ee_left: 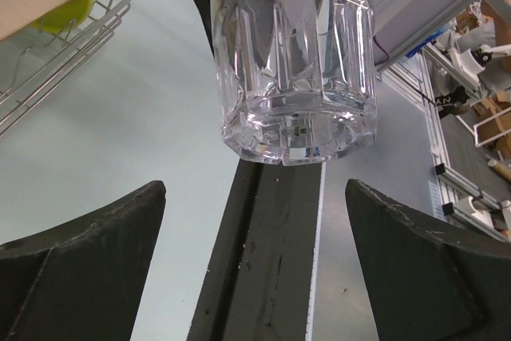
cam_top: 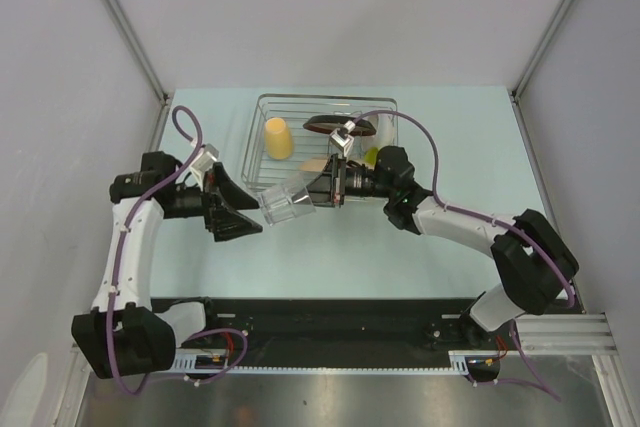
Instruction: Load the mixed dishes into the dish rack
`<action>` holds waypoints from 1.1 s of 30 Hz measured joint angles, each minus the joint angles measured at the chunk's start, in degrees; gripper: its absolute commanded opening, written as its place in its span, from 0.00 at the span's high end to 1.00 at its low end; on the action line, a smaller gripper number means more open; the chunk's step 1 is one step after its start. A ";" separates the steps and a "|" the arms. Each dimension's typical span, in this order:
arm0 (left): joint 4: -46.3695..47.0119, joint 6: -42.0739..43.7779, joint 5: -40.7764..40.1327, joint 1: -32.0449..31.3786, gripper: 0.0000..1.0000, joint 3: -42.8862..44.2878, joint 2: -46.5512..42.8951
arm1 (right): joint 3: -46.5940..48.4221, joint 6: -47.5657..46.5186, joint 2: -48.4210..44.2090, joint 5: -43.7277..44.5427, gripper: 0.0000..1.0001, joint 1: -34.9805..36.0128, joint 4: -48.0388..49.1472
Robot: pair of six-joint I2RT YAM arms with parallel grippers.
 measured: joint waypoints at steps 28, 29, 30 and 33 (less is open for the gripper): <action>-0.17 2.23 0.07 -7.21 0.00 3.69 2.82 | 0.79 9.05 10.95 0.48 1.00 4.57 14.80; -0.17 2.25 0.07 -7.26 0.00 3.80 2.89 | 1.01 9.22 11.26 0.52 1.00 4.68 15.08; -0.17 2.29 0.09 -7.28 0.02 3.85 2.97 | 1.33 9.51 11.65 0.52 1.00 4.94 15.30; -0.26 2.51 0.24 -7.30 0.13 3.93 3.04 | 2.03 9.79 12.22 0.63 1.00 5.27 15.52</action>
